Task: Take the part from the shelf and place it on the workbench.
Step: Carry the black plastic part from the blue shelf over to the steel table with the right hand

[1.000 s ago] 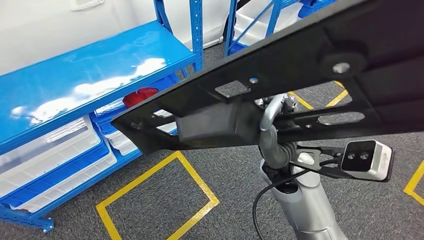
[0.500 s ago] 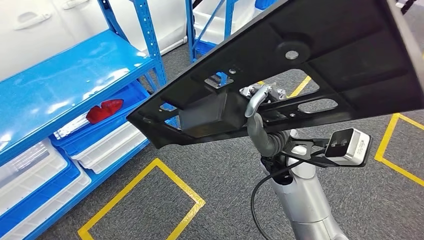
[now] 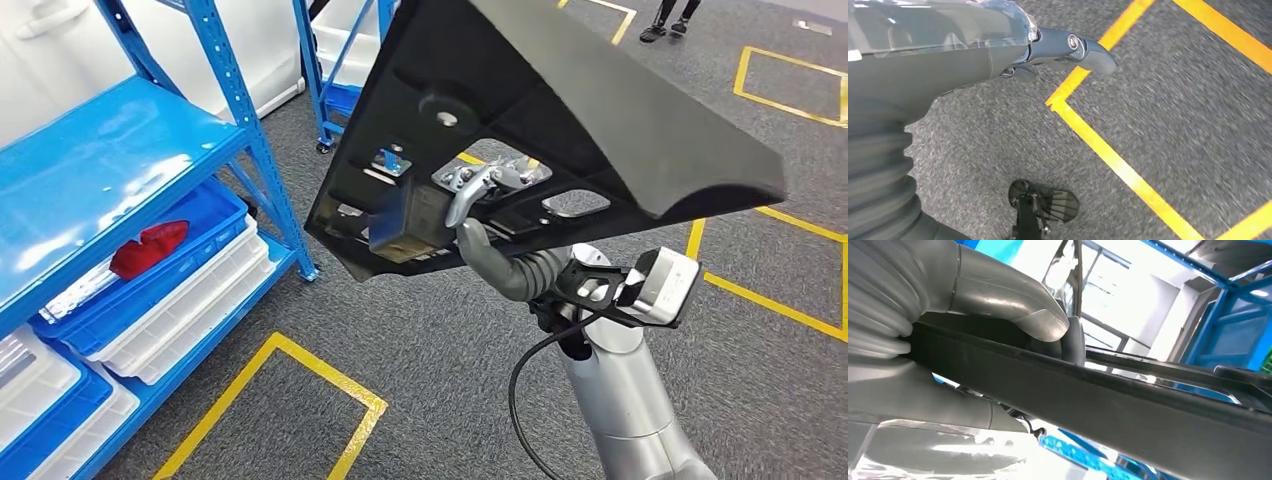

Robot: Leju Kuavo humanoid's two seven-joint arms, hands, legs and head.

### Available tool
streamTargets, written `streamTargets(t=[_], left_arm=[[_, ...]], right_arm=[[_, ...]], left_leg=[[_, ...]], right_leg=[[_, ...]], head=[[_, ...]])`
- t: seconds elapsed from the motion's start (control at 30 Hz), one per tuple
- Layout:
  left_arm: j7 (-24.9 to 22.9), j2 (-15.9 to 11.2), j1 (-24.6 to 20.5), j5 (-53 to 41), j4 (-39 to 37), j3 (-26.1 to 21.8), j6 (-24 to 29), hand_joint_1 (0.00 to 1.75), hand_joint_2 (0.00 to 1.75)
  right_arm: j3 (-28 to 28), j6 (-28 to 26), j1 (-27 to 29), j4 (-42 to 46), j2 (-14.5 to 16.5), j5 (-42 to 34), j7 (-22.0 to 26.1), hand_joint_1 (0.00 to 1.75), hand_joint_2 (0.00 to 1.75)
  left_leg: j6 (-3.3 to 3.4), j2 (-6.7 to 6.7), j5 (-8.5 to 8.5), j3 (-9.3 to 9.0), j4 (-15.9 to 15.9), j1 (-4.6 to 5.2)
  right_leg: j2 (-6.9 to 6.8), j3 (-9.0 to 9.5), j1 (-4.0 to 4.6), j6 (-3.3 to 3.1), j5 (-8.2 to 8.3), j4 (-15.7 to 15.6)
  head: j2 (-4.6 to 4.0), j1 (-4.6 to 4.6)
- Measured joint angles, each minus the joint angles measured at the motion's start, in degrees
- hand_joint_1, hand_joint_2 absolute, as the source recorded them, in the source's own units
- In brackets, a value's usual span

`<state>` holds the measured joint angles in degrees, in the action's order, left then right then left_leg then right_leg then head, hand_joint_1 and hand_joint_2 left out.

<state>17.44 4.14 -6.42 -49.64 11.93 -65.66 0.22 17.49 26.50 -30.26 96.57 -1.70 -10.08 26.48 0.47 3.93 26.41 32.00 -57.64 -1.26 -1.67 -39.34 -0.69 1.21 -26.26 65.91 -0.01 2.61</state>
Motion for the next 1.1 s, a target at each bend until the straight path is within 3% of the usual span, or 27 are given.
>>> streamTargets(t=[0.07, 0.1, 0.17, 0.2, 0.27, 0.33, 0.37, 0.4, 0.43, 0.47, 0.53, 0.6, 0.67, 0.7, 0.77, 0.8, 0.83, 0.9, 0.93, 1.0, 1.03, 1.1], left_arm=[[0.08, 0.01, 0.0, 0.09, 0.0, 0.0, -0.05, 0.0, 1.75], [0.12, 0.0, 0.0, 0.12, 0.0, 0.0, -0.08, 0.0, 1.75], [0.24, -0.01, -0.1, 0.16, 0.0, 0.0, -0.26, 0.0, 1.75], [0.33, -0.01, -0.22, 0.2, -0.01, 0.0, -0.4, 0.0, 1.75], [0.47, 0.01, -0.4, 0.27, -0.02, 0.01, -0.61, 0.0, 1.75], [0.52, 0.01, -0.3, 0.3, -0.01, 0.01, -0.64, 0.0, 1.75], [0.52, 0.0, -0.2, 0.3, -0.01, 0.0, -0.59, 0.0, 1.75], [0.49, -0.01, -0.13, 0.27, -0.01, 0.0, -0.49, 0.0, 1.75], [0.43, 0.01, -0.07, 0.22, -0.01, 0.0, -0.36, 0.0, 1.75], [0.35, 0.02, -0.03, 0.17, -0.01, 0.0, -0.22, 0.0, 1.75], [0.17, 0.04, 0.1, -0.03, -0.01, 0.01, 0.03, 0.0, 1.75], [-0.02, 0.04, 0.26, -0.27, -0.02, 0.02, 0.12, 0.0, 1.75], [-0.28, 0.1, 0.28, -0.55, -0.02, 0.05, 0.1, 0.0, 1.75], [-0.38, 0.19, 0.2, -0.69, -0.02, 0.1, 0.09, 0.0, 1.75], [-0.49, 0.38, 0.08, -0.88, -0.02, 0.21, 0.1, 0.0, 1.75], [-0.53, 0.43, 0.12, -0.9, -0.02, 0.26, 0.14, 0.0, 1.75], [-0.57, 0.45, 0.21, -0.91, -0.02, 0.27, 0.19, 0.0, 1.75], [-0.63, 0.54, 0.32, -0.97, -0.02, 0.28, 0.3, 0.0, 1.75], [-0.63, 0.61, 0.3, -1.01, -0.02, 0.3, 0.32, 0.0, 1.75], [-0.75, 0.8, 0.21, -1.02, -0.02, 0.33, 0.31, 0.0, 1.75], [-0.92, 0.92, 0.16, -0.96, -0.02, 0.34, 0.31, 0.0, 1.75], [-1.45, 1.1, 0.1, -0.73, -0.02, 0.33, 0.3, 0.0, 1.75]], right_arm=[[0.12, -0.01, -1.01, -0.09, -0.15, 0.01, -0.08, 1.75, 1.75], [0.16, -0.01, -1.37, -0.15, -0.25, 0.12, -0.2, 1.75, 1.75], [0.3, 0.04, -1.96, -0.33, -0.66, 0.86, -0.86, 1.75, 1.75], [0.41, 0.09, -2.31, -0.44, -1.01, 1.35, -1.31, 1.75, 1.75], [0.83, 0.24, -3.48, -0.9, -1.79, 1.99, -1.99, 1.75, 1.75], [1.29, 0.5, -4.7, -1.73, -2.63, 2.2, -2.22, 1.75, 1.75], [1.46, 0.68, -5.1, -2.18, -3.12, 2.28, -2.25, 1.75, 1.75], [1.59, 0.85, -5.35, -2.6, -3.65, 2.32, -2.22, 1.75, 1.75], [1.67, 0.99, -5.55, -2.96, -4.18, 2.22, -2.05, 1.75, 1.75], [1.72, 1.1, -5.71, -3.17, -4.61, 1.99, -1.8, 1.75, 1.75], [1.77, 1.26, -6.0, -3.26, -5.22, 0.77, -1.1, 1.75, 1.75], [1.79, 1.72, -6.07, -2.96, -5.62, -1.46, -0.67, 1.75, 1.75], [1.72, 2.65, -5.7, -2.14, -6.15, -4.81, -0.32, 1.75, 1.75], [1.6, 3.19, -5.31, -1.48, -6.48, -6.59, 0.01, 1.75, 1.75], [1.34, 4.15, -4.11, 0.2, -6.93, -9.47, 1.21, 1.75, 1.75], [1.26, 4.52, -3.24, 1.13, -7.01, -10.36, 2.05, 1.75, 1.75], [1.25, 4.89, -2.2, 2.08, -7.02, -11.0, 2.86, 1.75, 1.75], [1.33, 5.45, 0.1, 3.89, -6.93, -11.86, 4.17, 1.75, 1.75], [1.38, 5.65, 1.14, 4.81, -6.86, -12.24, 4.5, 1.75, 1.75], [1.44, 5.95, 2.66, 6.71, -6.61, -12.97, 4.85, 1.75, 1.75], [1.45, 6.18, 3.18, 7.66, -6.43, -13.31, 4.93, 1.75, 1.75], [1.53, 6.64, 3.97, 9.17, -5.94, -13.72, 5.04, 1.75, 1.75]], left_leg=[[-0.55, 0.9, 0.32, -0.28, -0.05, 0.26], [-0.86, 1.38, 0.46, -0.4, -0.02, 0.4], [-1.52, 2.29, 0.69, -0.66, 0.14, 0.49], [-1.81, 1.91, 1.04, -0.7, -0.07, 0.42], [-2.15, -0.55, 3.37, 0.63, -3.44, 0.19], [-2.22, -2.93, 7.03, 4.14, -11.03, 0.08], [-2.27, -3.32, 8.13, 5.94, -14.52, 0.08], [-2.29, -3.48, 8.17, 7.08, -16.35, 0.08], [-2.29, -3.56, 7.04, 7.24, -15.97, 0.05], [-2.24, -3.81, 4.95, 6.34, -13.32, 0.0], [-2.09, -5.89, 0.97, 3.37, -5.79, -0.26], [-1.84, -7.79, -0.1, 1.63, -1.84, -0.33], [-1.25, -7.35, 0.08, 1.32, -1.39, -0.2], [-0.87, -6.75, -0.08, 1.18, -1.11, -0.18], [0.03, -5.45, -0.32, 0.73, -0.47, -0.24], [0.33, -4.77, -0.29, 0.55, -0.32, -0.11], [0.58, -4.07, -0.2, 0.46, -0.27, 0.03], [0.77, -2.62, 0.02, 0.37, -0.29, 0.24], [0.79, -1.9, 0.14, 0.28, -0.3, 0.32], [0.68, -0.62, 0.45, -0.09, -0.29, 0.48], [0.52, -0.04, 0.65, -0.31, -0.29, 0.62], [0.02, 0.97, 1.05, -0.66, -0.28, 0.81]], right_leg=[[-1.97, 3.28, 0.58, -0.74, 1.82, -6.34], [-2.3, 3.73, 0.86, -1.09, 1.82, -7.41], [-1.1, 3.64, 0.97, -1.73, 1.89, -7.63], [-0.52, 3.71, 0.84, -2.05, 2.01, -7.85], [0.64, 3.9, 0.51, -2.73, 2.31, -8.31], [1.98, 3.94, 0.54, -3.05, 2.34, -8.36], [2.75, 3.96, 0.6, -3.09, 2.32, -8.33], [3.54, 3.98, 0.63, -3.09, 2.31, -8.28], [4.34, 4.01, 0.64, -3.03, 2.27, -8.18], [5.15, 4.06, 0.6, -2.91, 2.18, -8.01], [6.71, 3.99, 0.54, -2.45, 1.82, -7.42], [8.06, 3.51, 0.37, -1.78, 1.7, -6.94], [9.18, 3.06, 0.13, -0.97, 1.97, -7.05], [8.66, 2.97, 0.14, -0.62, 1.92, -6.99], [5.65, 1.75, 0.37, -0.1, 0.39, -4.43], [3.8, 0.32, 0.39, 0.04, -1.13, -1.45], [2.78, -1.67, 0.34, 0.15, -2.86, 2.4], [2.25, -4.95, 0.14, 0.27, -4.69, 8.48], [2.12, -5.14, 0.09, 0.22, -4.12, 8.73], [1.12, -1.88, 0.22, -0.27, -0.66, 2.58], [-0.3, 0.44, 0.58, -0.71, 0.77, -1.72], [-2.2, 3.23, 1.36, -1.46, 2.01, -6.93]], head=[[0.01, 0.01], [0.01, 0.01], [0.0, 0.01], [0.0, 0.02], [-0.01, 0.02], [0.0, 0.02], [-0.01, 0.02], [0.0, 0.02], [0.0, 0.02], [0.0, 0.02], [0.0, 0.02], [0.0, 0.02], [0.0, 0.02], [0.0, 0.01], [0.0, 0.0], [-0.01, 0.0], [-0.01, 0.0], [-0.01, 0.0], [-0.01, 0.0], [-0.01, 0.0], [0.0, 0.0], [0.01, 0.01]])
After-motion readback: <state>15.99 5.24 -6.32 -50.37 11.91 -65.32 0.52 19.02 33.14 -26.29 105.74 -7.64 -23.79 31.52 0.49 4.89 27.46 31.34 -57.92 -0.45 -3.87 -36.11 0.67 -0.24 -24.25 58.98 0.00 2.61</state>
